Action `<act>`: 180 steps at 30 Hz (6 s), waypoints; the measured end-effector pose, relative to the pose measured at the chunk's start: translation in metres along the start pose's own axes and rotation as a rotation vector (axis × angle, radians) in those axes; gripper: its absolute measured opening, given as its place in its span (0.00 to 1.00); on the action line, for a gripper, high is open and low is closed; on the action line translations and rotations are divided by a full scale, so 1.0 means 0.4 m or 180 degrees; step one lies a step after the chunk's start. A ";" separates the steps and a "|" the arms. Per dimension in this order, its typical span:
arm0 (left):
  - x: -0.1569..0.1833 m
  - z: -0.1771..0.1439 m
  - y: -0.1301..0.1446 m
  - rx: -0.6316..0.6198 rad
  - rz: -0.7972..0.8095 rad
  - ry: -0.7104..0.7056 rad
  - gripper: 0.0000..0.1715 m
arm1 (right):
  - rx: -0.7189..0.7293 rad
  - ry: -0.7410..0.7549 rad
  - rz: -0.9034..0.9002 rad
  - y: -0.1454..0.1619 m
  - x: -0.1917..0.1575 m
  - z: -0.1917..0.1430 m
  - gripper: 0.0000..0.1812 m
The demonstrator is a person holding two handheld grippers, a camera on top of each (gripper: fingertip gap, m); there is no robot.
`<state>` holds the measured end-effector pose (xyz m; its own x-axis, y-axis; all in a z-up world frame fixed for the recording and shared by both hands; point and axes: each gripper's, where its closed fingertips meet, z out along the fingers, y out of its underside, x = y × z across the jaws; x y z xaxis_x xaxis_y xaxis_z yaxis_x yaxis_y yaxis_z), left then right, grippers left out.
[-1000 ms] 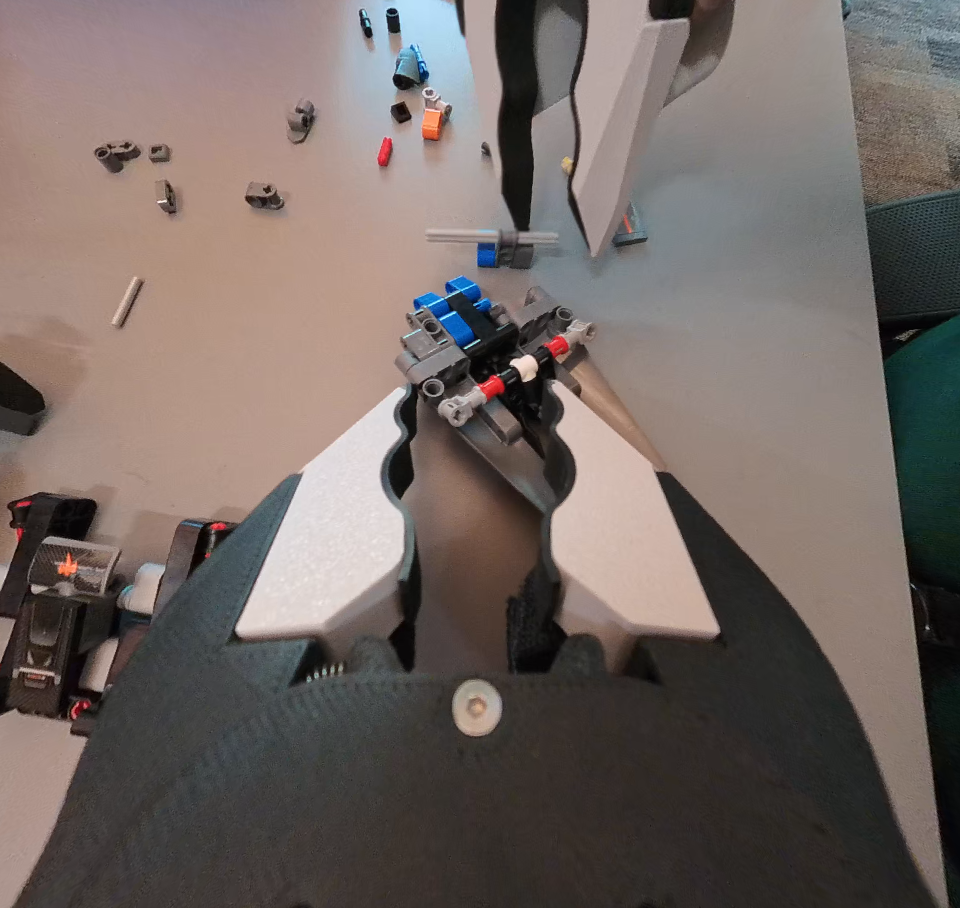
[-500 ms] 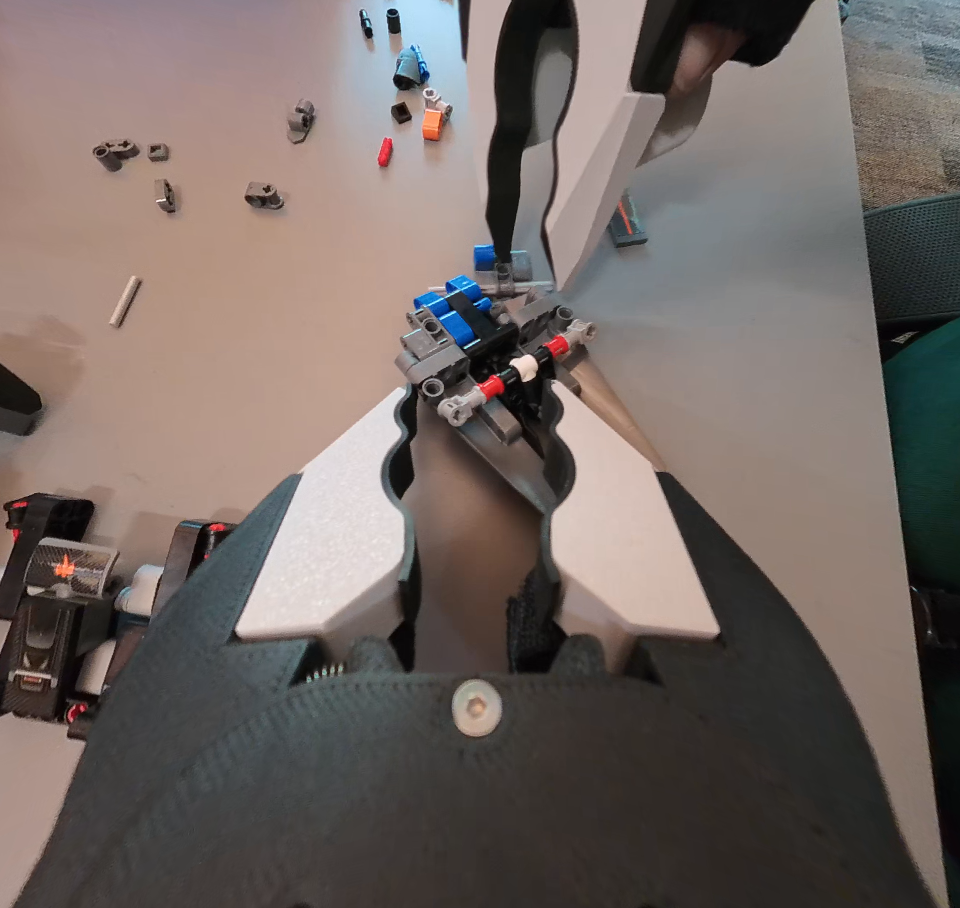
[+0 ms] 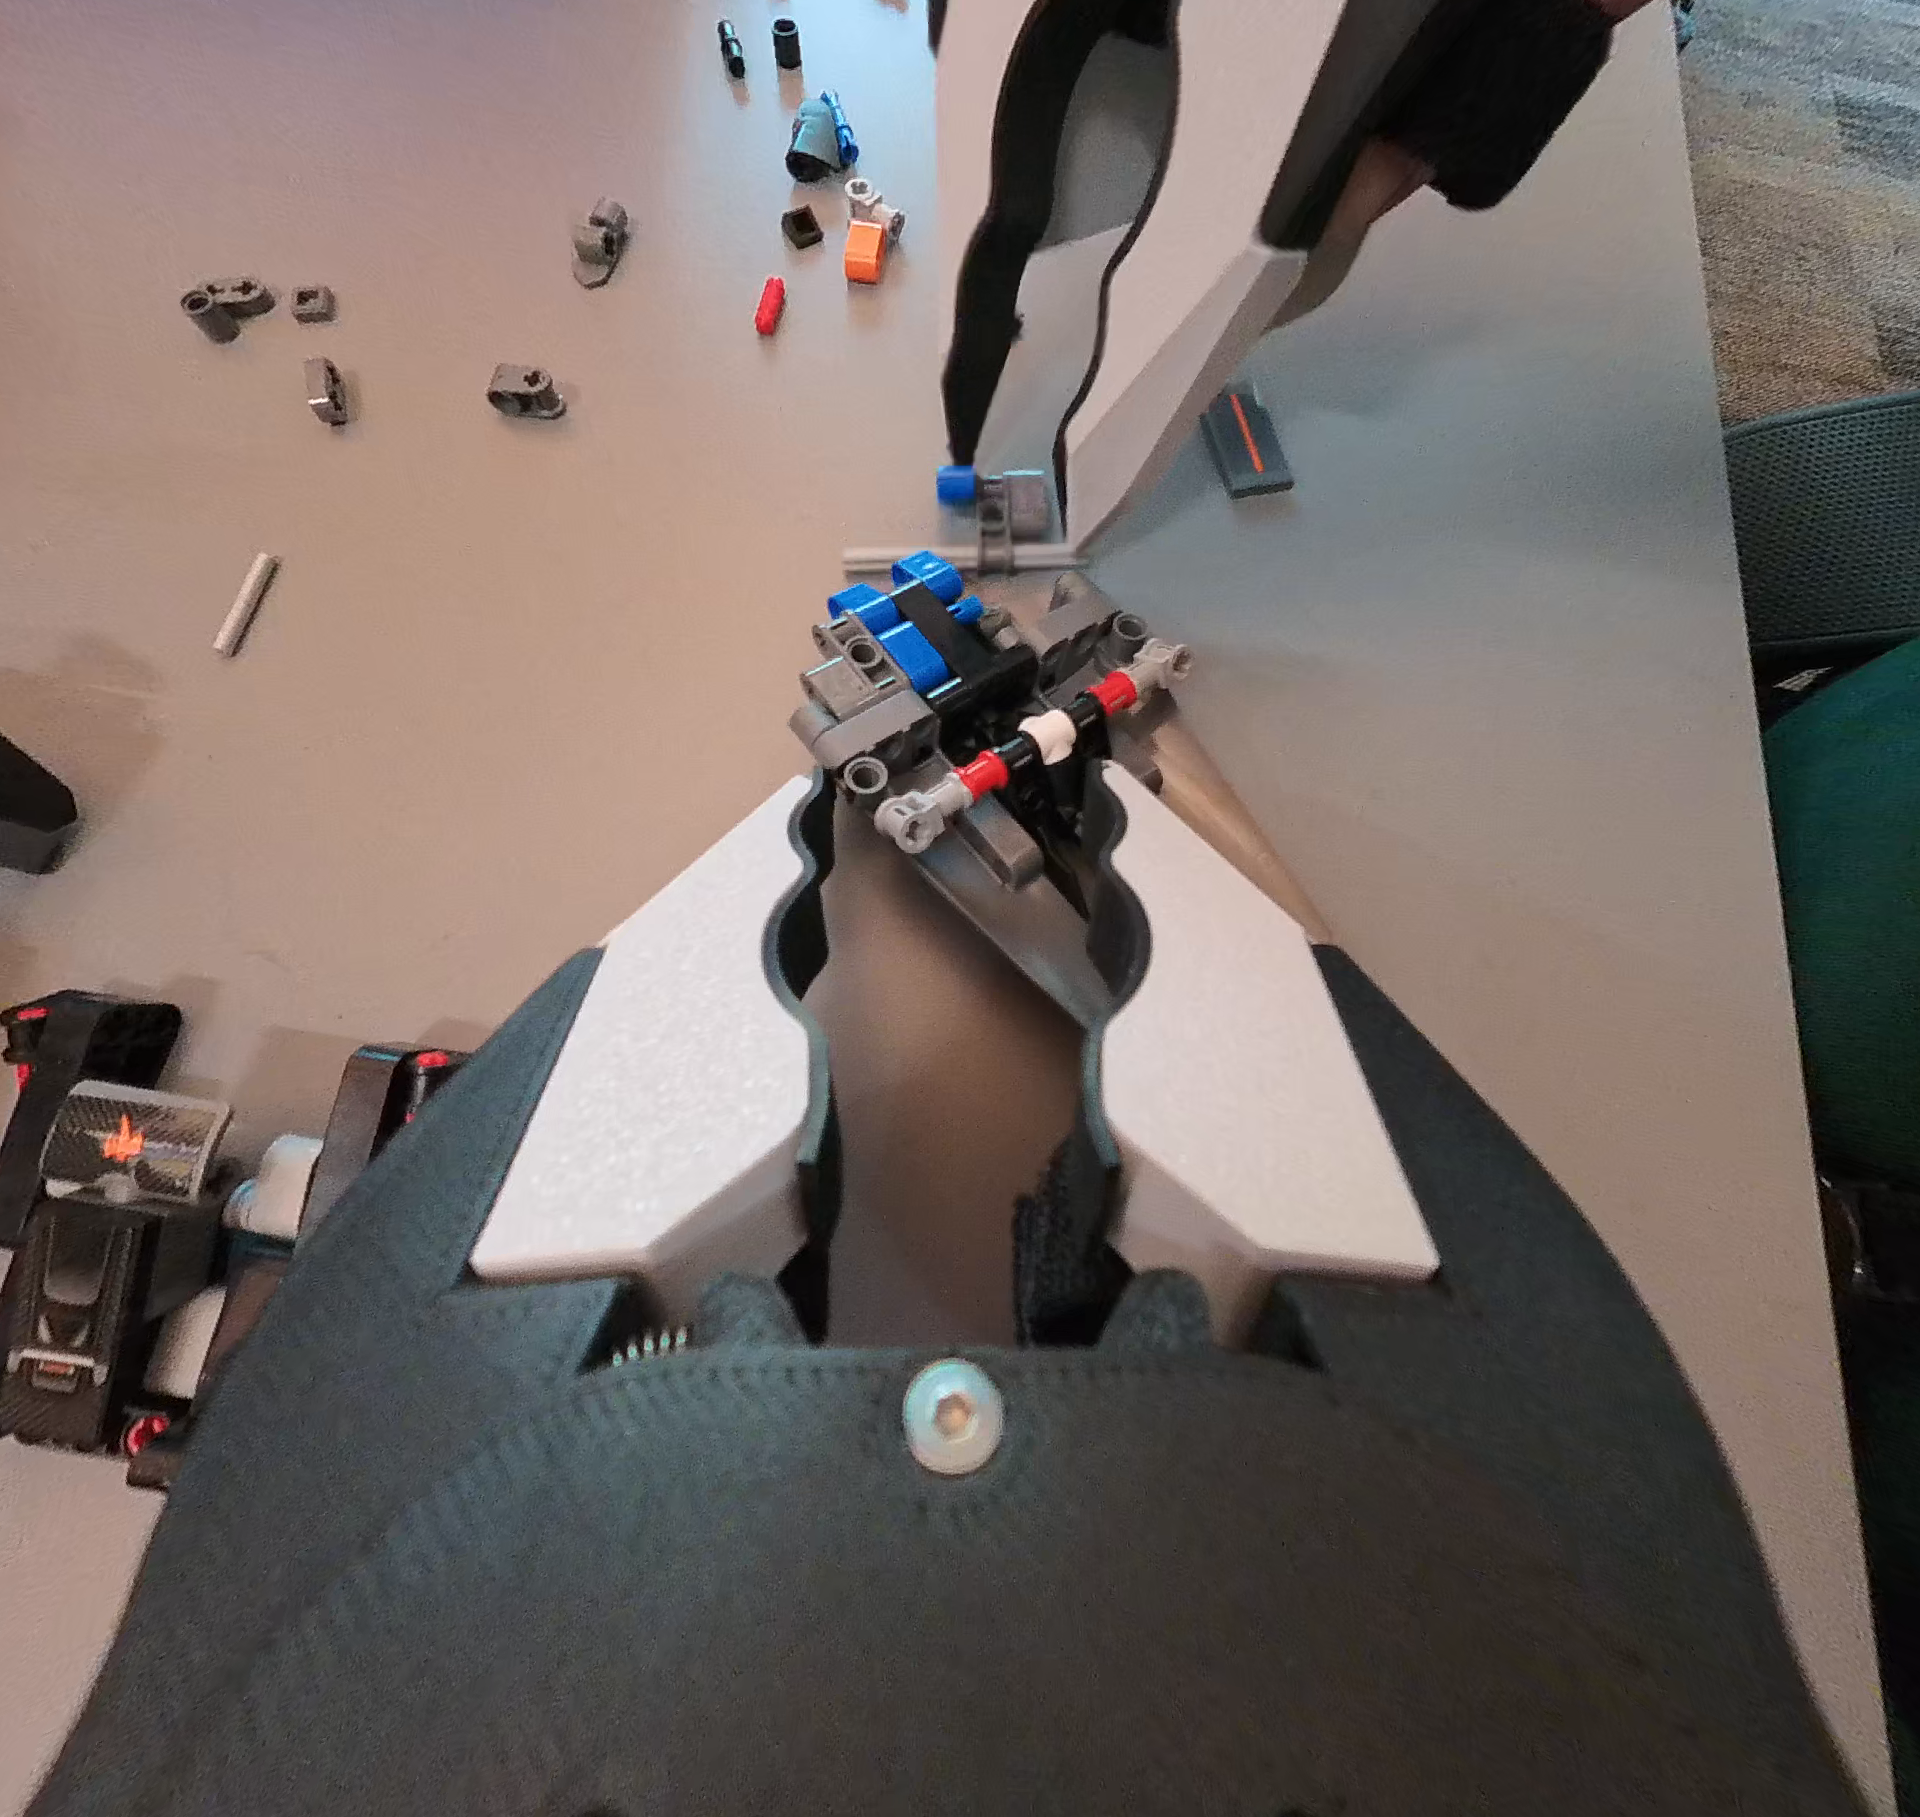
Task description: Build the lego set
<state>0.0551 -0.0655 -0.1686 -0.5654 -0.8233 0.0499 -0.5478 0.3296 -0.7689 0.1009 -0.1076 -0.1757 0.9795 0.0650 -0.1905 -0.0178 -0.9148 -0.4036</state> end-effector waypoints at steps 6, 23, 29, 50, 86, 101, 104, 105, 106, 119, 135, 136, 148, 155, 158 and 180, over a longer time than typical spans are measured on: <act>0.000 0.000 0.000 0.0000 -0.0001 0.0004 0.27 | 0.0224 -0.0017 0.0123 -0.022 -0.020 -0.019 0.18; -0.009 -0.045 -0.031 0.0149 0.0080 0.0097 0.28 | 0.0158 0.0011 -0.0227 0.017 0.006 0.009 0.13; 0.002 -0.051 -0.063 0.0098 0.0189 0.0124 0.26 | 0.0206 0.0023 -0.0570 0.020 0.010 0.008 0.13; 0.021 0.075 -0.119 -0.0747 0.1068 0.0340 0.15 | 0.0882 -0.0817 -0.1123 0.066 -0.061 -0.085 0.13; 0.220 0.033 -0.129 0.0321 0.0593 -0.0449 0.03 | 0.1304 -0.1230 -0.1201 0.064 -0.142 -0.115 0.14; 0.253 -0.071 -0.219 0.1324 0.0224 0.0250 0.03 | 0.2072 -0.1647 -0.1361 -0.015 -0.227 -0.225 0.01; 0.250 -0.072 -0.215 0.1329 0.0246 0.0241 0.03 | 0.2085 -0.1709 -0.1277 -0.018 -0.226 -0.224 0.01; 0.249 -0.074 -0.217 0.1350 0.0246 0.0239 0.03 | 0.2098 -0.1702 -0.1270 -0.019 -0.226 -0.225 0.01; 0.249 -0.074 -0.216 0.1339 0.0271 0.0219 0.03 | 0.2094 -0.1673 -0.1273 -0.019 -0.226 -0.224 0.01; 0.248 -0.084 -0.236 0.1198 0.0703 -0.0174 0.03 | 0.2290 -0.1435 -0.1227 -0.026 -0.223 -0.256 0.01; 0.254 -0.090 -0.261 0.1159 0.0847 -0.0407 0.04 | 0.2391 -0.0426 -0.1684 -0.025 -0.230 -0.295 0.01; 0.255 -0.093 -0.260 0.1163 0.0836 -0.0373 0.03 | 0.2393 -0.0508 -0.1626 -0.026 -0.231 -0.292 0.01; 0.266 -0.190 -0.325 0.2478 0.0021 0.0623 0.03 | 0.2547 -0.1760 -0.1456 -0.054 -0.270 -0.281 0.11; 0.286 -0.213 -0.344 0.2880 -0.0175 0.1037 0.03 | 0.2657 -0.2437 -0.1307 -0.060 -0.326 -0.288 0.04; 0.293 -0.212 -0.348 0.2952 -0.0208 0.1152 0.03 | 0.2665 -0.2575 -0.1187 -0.057 -0.318 -0.288 0.00; 0.273 -0.242 -0.368 0.3393 -0.0453 0.1498 0.03 | 0.2966 -0.2971 -0.0863 -0.082 -0.332 -0.304 0.04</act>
<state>0.0142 -0.1594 0.0118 -0.8353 -0.4958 0.2375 0.0427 -0.4892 -0.8711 -0.0041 -0.1349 -0.0283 0.4791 0.7857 -0.3913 -0.3405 -0.2445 -0.9079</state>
